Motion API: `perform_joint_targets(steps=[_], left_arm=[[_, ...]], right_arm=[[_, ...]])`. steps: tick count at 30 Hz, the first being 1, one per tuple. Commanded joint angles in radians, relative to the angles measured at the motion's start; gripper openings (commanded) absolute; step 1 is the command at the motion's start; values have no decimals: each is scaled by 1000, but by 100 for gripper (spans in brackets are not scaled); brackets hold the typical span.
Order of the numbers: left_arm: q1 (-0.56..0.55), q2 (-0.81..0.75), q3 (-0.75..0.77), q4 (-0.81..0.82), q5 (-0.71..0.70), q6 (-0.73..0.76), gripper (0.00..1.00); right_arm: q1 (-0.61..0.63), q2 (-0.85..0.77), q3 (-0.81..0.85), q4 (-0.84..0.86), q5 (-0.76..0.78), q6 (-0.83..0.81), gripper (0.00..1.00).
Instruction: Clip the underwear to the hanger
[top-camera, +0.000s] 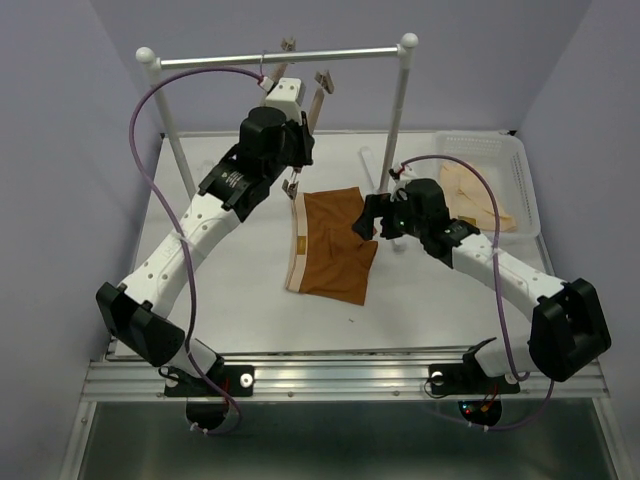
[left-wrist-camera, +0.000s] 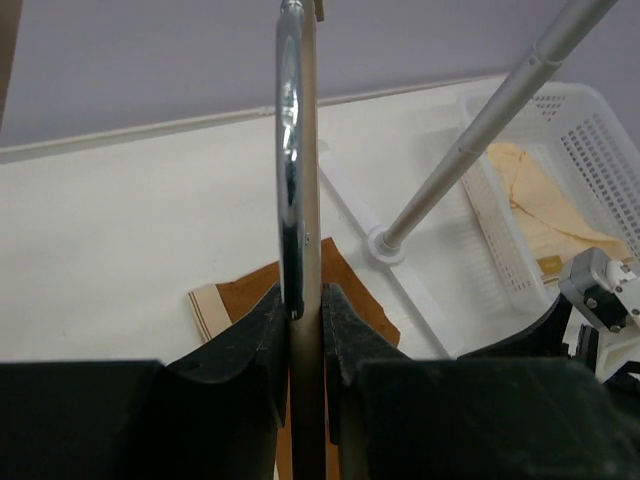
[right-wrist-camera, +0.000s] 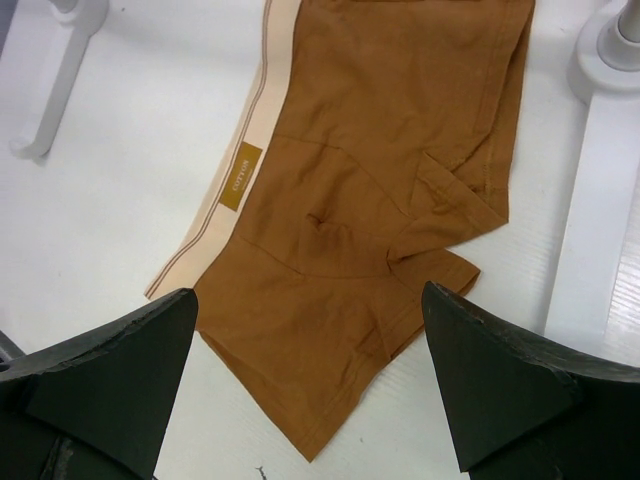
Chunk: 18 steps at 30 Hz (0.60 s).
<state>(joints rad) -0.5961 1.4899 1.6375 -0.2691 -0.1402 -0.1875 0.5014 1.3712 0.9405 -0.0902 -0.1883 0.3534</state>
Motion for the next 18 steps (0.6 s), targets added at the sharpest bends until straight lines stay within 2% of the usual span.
perform_joint_targets(steps=[1,6,7,12,18], left_arm=[[-13,-115,-74,136,46,22,0],[-14,-209,-247,200,126,-94,0],[-18,-227,-330,243,180,-137,0],[-22,-342,-577,353,214,-263,0],[-21,-422,-735,436,249,-351,0]], right_arm=[[-8,-55,-29,130,-56,-15,100],[-8,-50,-77,252,-129,56,100],[-8,-47,-103,318,-151,70,100],[-17,2,-161,534,-279,171,100],[-17,31,-239,776,-395,283,100]])
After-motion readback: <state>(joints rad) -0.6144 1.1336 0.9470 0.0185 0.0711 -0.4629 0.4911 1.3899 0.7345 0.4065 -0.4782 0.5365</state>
